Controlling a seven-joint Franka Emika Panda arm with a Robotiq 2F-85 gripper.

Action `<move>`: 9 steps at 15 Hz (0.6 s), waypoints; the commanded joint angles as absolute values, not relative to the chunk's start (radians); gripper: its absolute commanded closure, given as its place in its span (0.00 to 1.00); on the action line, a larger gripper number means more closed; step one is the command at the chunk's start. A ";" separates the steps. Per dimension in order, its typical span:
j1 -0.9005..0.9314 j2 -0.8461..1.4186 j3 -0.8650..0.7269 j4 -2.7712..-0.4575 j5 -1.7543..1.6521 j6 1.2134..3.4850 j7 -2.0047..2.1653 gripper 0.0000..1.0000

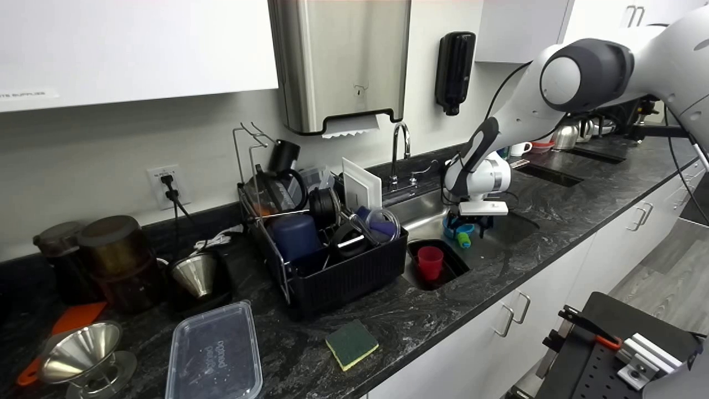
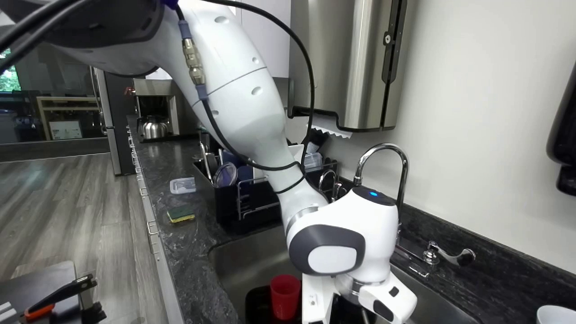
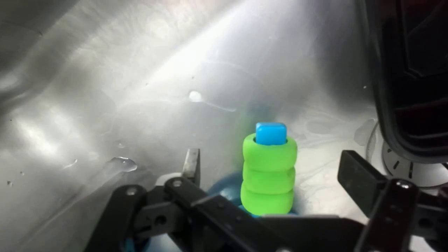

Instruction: Take the blue pan out of the sink and put it in the dish rack

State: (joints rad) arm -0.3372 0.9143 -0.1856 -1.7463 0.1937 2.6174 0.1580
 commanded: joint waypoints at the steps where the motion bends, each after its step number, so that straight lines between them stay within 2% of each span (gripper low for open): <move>1: -0.348 0.963 -0.179 -1.692 0.195 2.599 0.146 0.00; 5: -0.356 1.007 -0.172 -1.643 0.195 2.596 0.135 0.00; 6: -0.357 1.016 -0.172 -1.632 0.196 2.600 0.135 0.07; 7: -0.359 1.023 -0.171 -1.621 0.195 2.600 0.132 0.26; 8: -0.359 1.031 -0.172 -1.610 0.193 2.599 0.131 0.31; 9: -0.360 1.038 -0.171 -1.600 0.192 2.598 0.126 0.32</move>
